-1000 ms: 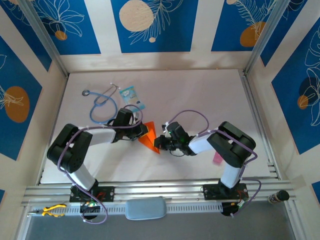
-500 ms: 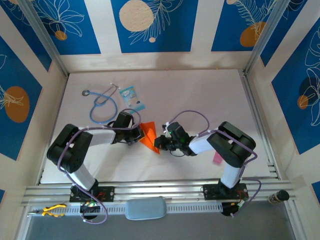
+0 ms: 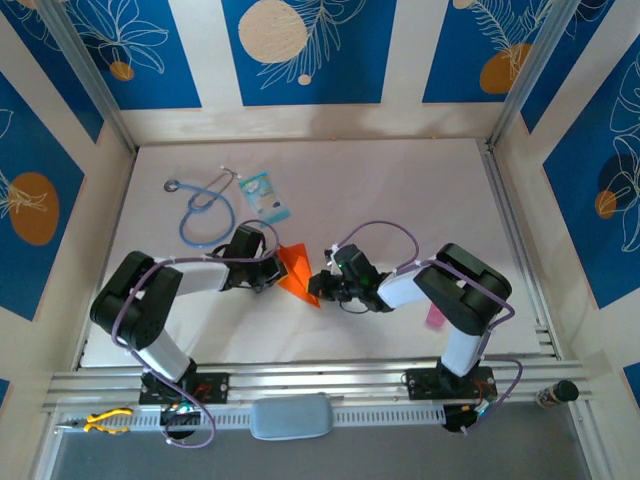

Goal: Fold a paper plane with a square sheet of paper (pick it up from the middle)
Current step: Fourth fold the wing at the center of the table.

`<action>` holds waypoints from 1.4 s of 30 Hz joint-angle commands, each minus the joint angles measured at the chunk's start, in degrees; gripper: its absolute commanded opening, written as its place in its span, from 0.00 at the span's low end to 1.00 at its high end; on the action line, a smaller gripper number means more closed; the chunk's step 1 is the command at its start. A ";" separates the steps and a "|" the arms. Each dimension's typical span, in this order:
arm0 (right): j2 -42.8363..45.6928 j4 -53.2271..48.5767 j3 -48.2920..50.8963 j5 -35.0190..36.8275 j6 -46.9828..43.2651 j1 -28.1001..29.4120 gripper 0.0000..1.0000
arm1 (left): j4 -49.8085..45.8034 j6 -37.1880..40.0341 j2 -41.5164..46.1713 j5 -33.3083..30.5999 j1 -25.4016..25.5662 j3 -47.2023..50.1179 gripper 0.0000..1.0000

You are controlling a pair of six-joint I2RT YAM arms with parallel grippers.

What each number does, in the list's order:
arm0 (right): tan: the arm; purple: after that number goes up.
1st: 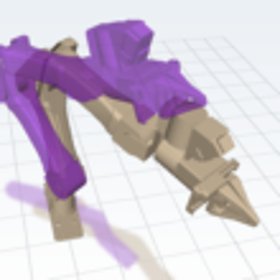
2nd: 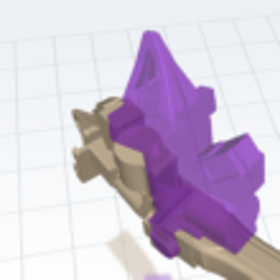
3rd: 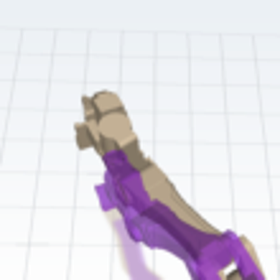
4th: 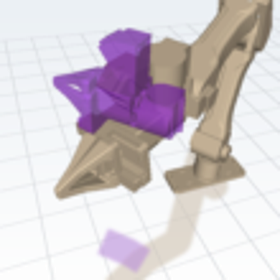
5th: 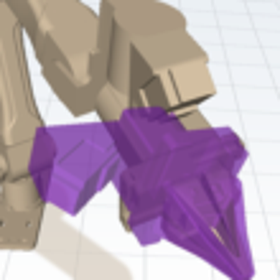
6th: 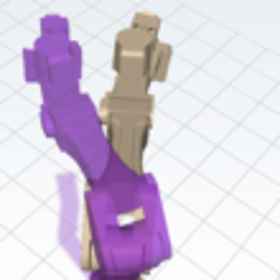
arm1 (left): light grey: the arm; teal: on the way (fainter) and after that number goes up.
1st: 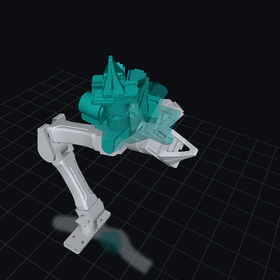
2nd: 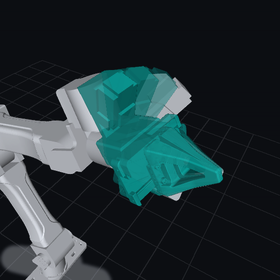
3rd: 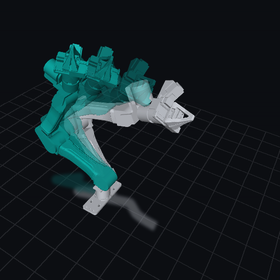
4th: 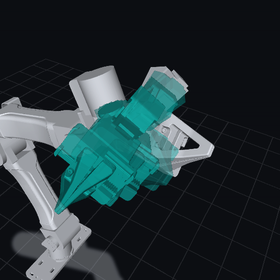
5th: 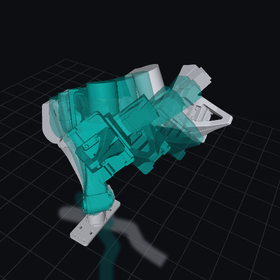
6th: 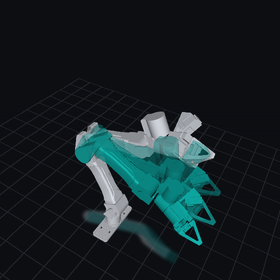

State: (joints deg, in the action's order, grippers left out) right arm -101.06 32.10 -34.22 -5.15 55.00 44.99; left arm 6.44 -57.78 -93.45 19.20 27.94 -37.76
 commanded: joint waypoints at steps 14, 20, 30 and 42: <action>-1.69 -2.28 0.32 -0.02 1.86 1.06 0.03 | -2.23 0.95 3.51 -2.28 0.39 1.75 0.00; -2.00 -2.89 0.02 -0.85 1.50 1.06 0.03 | 2.11 4.46 4.10 1.18 0.37 0.32 0.00; -2.90 -3.36 -0.24 -1.31 2.19 0.80 0.03 | 11.71 6.12 2.36 8.17 0.57 -0.01 0.00; -3.18 -4.15 -0.50 -2.14 2.33 0.27 0.03 | 11.70 5.23 -2.78 7.53 0.69 -2.84 0.00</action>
State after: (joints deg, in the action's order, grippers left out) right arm -101.58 32.21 -34.50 -6.02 56.73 44.84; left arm 18.85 -53.23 -94.91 26.87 28.05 -39.09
